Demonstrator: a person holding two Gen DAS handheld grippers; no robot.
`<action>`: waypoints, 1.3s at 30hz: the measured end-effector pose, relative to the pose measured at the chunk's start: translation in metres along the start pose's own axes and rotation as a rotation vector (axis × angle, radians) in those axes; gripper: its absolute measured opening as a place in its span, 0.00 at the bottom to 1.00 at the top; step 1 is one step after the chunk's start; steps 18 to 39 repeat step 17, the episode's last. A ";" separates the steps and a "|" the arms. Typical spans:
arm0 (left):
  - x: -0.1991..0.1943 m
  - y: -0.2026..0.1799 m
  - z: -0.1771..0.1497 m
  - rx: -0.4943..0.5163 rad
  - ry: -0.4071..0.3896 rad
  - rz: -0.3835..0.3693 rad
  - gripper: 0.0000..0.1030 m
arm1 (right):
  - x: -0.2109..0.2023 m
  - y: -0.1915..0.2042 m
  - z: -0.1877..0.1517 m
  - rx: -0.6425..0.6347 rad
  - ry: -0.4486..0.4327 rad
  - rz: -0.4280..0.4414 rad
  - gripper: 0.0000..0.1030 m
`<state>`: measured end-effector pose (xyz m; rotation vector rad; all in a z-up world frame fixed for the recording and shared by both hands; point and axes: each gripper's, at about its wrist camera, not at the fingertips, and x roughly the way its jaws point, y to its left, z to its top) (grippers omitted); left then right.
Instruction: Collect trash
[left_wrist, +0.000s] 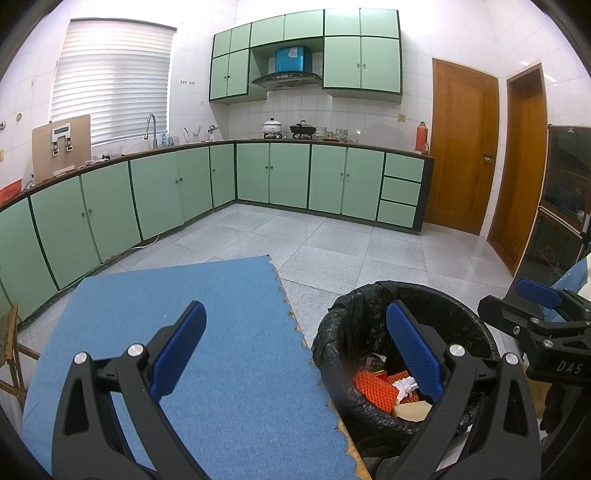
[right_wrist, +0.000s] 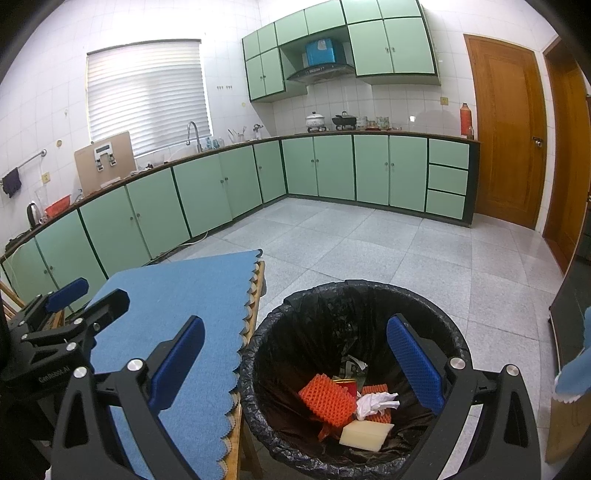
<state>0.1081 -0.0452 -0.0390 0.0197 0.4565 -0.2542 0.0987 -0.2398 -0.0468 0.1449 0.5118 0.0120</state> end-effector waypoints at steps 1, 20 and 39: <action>0.000 0.000 0.000 0.000 0.000 -0.001 0.92 | 0.000 0.000 0.000 0.000 0.000 0.000 0.94; 0.003 -0.001 -0.001 -0.005 0.006 -0.002 0.92 | 0.004 -0.005 -0.002 0.002 0.005 0.003 0.94; 0.003 -0.001 -0.001 -0.005 0.006 -0.002 0.92 | 0.004 -0.005 -0.002 0.002 0.005 0.003 0.94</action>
